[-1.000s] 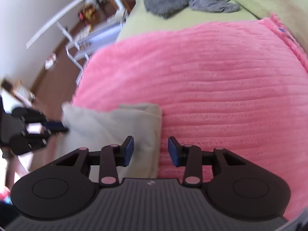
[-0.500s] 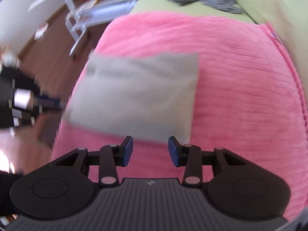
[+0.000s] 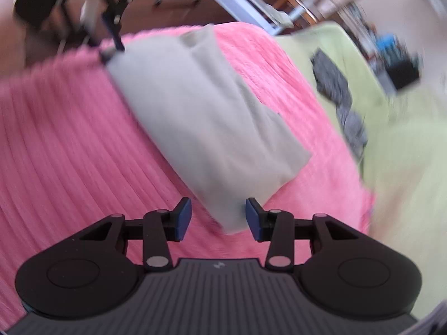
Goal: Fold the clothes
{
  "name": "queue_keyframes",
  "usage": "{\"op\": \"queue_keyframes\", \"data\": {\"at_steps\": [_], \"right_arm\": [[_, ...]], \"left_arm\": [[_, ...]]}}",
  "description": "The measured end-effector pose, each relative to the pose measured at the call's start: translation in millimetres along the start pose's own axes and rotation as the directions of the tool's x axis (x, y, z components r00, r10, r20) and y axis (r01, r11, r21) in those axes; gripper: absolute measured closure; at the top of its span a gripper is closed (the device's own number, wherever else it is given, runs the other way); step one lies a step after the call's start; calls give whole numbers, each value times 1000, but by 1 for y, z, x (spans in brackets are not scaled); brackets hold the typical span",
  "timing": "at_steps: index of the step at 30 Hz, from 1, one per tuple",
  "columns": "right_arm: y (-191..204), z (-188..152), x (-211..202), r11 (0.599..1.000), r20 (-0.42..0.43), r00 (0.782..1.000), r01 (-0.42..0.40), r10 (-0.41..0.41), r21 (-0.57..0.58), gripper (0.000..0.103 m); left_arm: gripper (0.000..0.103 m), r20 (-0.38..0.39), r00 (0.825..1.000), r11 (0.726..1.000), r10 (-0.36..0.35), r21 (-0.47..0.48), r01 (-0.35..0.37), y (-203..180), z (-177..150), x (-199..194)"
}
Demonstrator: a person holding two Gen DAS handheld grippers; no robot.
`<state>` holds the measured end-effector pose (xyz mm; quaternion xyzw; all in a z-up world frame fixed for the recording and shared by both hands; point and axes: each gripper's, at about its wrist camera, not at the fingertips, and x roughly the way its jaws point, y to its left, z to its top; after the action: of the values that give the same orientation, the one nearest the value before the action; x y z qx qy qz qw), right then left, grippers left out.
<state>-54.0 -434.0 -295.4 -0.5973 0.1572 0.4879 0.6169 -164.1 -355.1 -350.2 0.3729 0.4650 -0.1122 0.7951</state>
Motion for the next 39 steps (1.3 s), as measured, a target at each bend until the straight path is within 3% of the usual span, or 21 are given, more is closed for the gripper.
{"op": "queue_keyframes", "data": {"at_steps": [1,2,6,7,9,10,12,14,18,23,28,31,33,36,39], "right_arm": [[7,-3,3,997,-9,1000,12,-13,-76,89],[10,-4,5,993,-10,1000,25,-27,-112,96],[8,-6,4,991,18,997,79,-78,-105,96],[12,-7,7,992,5,998,69,-69,-104,94],[20,-9,14,993,-40,998,46,-50,-111,71],[23,-9,14,994,-63,997,38,-45,-106,64],[17,-7,5,999,-61,997,39,-41,-38,64],[-2,-3,-11,992,-52,998,38,-32,117,64],[-40,0,-32,920,16,1000,2,-9,391,65],[-63,4,-6,848,36,999,-17,-2,529,66],[-70,32,13,776,84,996,-81,36,626,66],[-51,68,9,725,130,989,-143,74,674,66],[-33,91,3,724,149,984,-173,98,668,67],[7,132,-3,767,137,982,-185,127,615,79],[41,162,-2,803,74,989,-146,127,577,80]], "left_arm": [[103,10,1000,1000,-2,3,2,-1,0,-3],[103,20,1000,1000,-3,5,3,-1,0,-6],[103,49,998,999,-41,-8,42,-5,2,-15],[103,28,998,999,-49,4,49,-10,2,-10],[103,0,999,998,-53,23,53,-19,1,-6],[99,-1,999,999,-50,14,50,-18,1,-8],[89,-2,996,995,-88,-44,88,-8,0,-18],[89,12,996,993,-92,-75,93,4,-1,-30],[89,62,998,986,-1,-169,12,49,3,-43],[89,60,991,961,119,-257,-100,105,20,-3],[88,-7,992,943,123,-311,-119,134,13,20],[88,-58,995,936,80,-340,-95,141,-12,14],[88,-92,994,935,52,-346,-81,140,-31,7],[88,-120,993,928,-7,-372,-38,133,-59,-1],[88,-105,993,918,-51,-396,6,126,-69,-7]]}}
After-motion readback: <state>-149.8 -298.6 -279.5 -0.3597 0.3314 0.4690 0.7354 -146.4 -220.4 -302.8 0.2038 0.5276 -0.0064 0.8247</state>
